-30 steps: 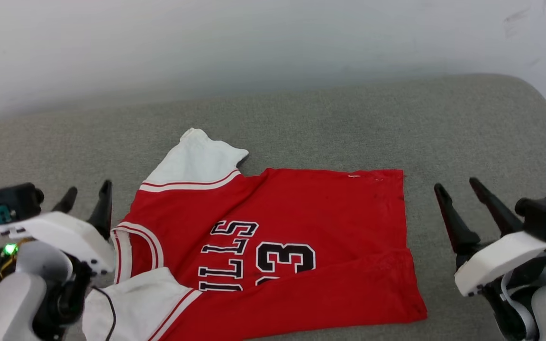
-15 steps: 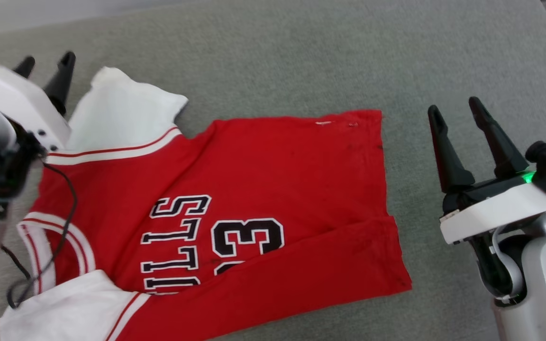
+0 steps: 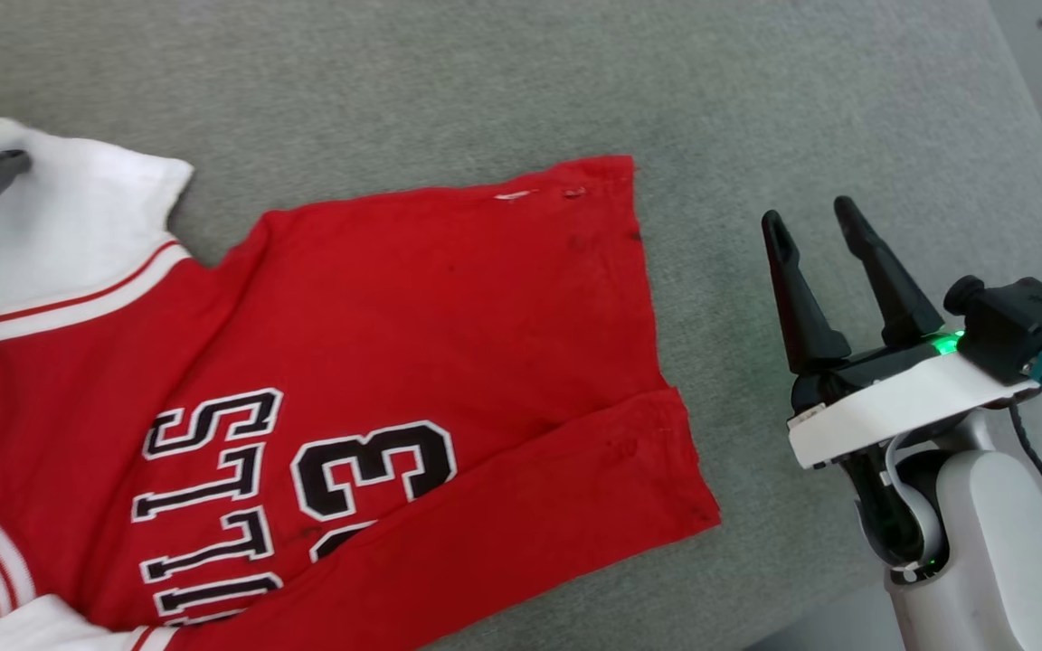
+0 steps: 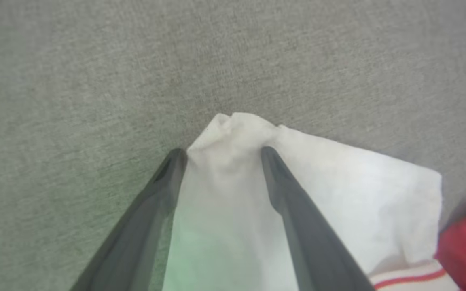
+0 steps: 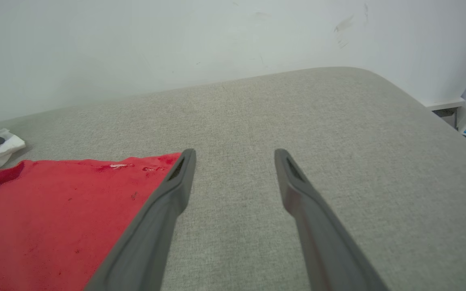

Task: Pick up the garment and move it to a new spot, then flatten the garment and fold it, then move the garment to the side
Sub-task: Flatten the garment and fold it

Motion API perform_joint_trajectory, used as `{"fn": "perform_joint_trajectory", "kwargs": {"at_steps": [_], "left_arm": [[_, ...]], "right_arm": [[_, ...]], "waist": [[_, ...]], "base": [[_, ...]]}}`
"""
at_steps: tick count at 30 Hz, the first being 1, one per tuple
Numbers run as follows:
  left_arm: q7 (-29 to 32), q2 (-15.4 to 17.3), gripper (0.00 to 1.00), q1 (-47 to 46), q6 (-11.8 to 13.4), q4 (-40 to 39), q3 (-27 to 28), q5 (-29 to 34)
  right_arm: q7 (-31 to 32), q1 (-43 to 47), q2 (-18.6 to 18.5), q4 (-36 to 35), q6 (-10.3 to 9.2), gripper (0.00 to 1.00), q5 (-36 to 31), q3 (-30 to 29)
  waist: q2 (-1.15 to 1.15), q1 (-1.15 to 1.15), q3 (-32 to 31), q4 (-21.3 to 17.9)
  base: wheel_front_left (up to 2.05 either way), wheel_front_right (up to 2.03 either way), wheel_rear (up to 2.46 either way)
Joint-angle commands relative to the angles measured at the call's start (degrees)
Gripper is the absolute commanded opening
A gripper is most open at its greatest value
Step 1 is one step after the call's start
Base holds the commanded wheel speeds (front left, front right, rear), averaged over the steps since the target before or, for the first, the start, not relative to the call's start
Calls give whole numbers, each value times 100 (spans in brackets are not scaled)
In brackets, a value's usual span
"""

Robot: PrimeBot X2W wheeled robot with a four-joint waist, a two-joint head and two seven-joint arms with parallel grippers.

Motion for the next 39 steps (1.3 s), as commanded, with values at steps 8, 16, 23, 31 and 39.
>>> {"fn": "perform_joint_trajectory", "kwargs": {"at_steps": [8,16,23,31,39], "left_arm": [[657,-192,0,453,433,461,-235,-203],[-182,-486,0,397,451,608,-67,-110],[-852,-953,0,-130,160,558,-119,74],[-1463,-1439,0,-618,-266,333,-357,376],[-1770,-1654,0,-694,-460,286,-463,456]], "right_arm": [[145,-177,-54,277,-2,100,368,252],[933,-665,-556,667,-2,100,1230,582],[2526,-1439,-1149,1255,-1,100,1816,845],[3891,-2185,-1555,1639,-2,100,1936,903],[5133,-2286,-1397,2497,-1,27,2004,1111]], "waist": [[0,-1,156,-209],[0,-1,-22,76],[0,-1,-175,755],[0,-1,-93,1513],[0,-1,-60,1865]], "base": [[0,0,0],[0,0,0],[0,0,0],[0,0,0],[0,0,0]]}}
